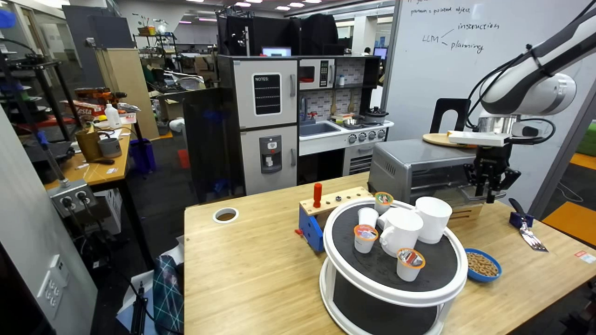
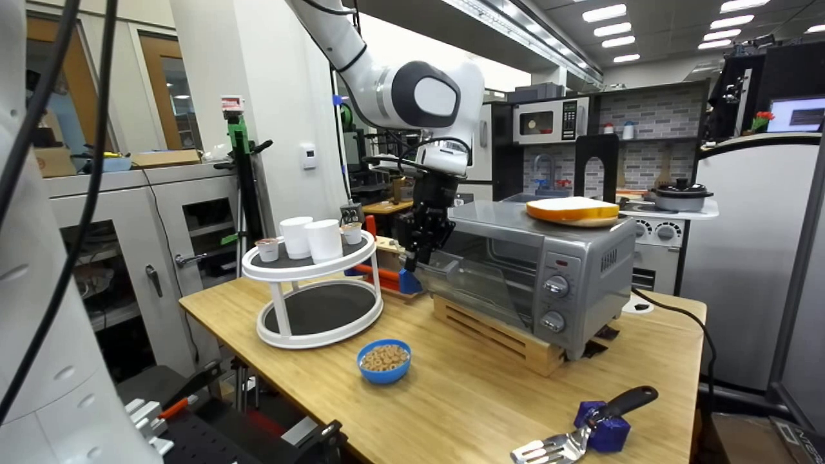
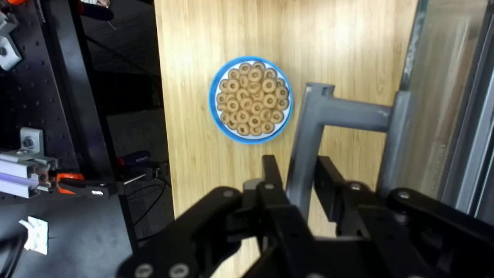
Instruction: Open the oven door, place the mug on the right inside the oven
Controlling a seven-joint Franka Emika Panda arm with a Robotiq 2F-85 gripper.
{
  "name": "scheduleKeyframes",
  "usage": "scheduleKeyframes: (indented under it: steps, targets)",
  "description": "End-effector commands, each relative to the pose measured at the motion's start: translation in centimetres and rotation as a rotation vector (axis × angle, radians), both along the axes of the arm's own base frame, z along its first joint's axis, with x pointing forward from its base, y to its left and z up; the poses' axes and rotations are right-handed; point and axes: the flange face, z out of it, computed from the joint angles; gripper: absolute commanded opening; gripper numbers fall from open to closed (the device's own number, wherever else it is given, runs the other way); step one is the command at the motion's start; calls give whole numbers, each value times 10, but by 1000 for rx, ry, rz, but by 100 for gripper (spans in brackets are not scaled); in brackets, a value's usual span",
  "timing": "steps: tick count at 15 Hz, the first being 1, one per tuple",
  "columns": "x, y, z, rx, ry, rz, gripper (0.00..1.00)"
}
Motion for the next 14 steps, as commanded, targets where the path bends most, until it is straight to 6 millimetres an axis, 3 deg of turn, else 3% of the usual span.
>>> scheduleKeyframes:
  steps: [1,7,14]
  targets:
    - [-13,18,-6,64,25,27,59]
    - [-20,16,-3,64,39,23,99]
    - [-20,15,-2,68,48,23,100]
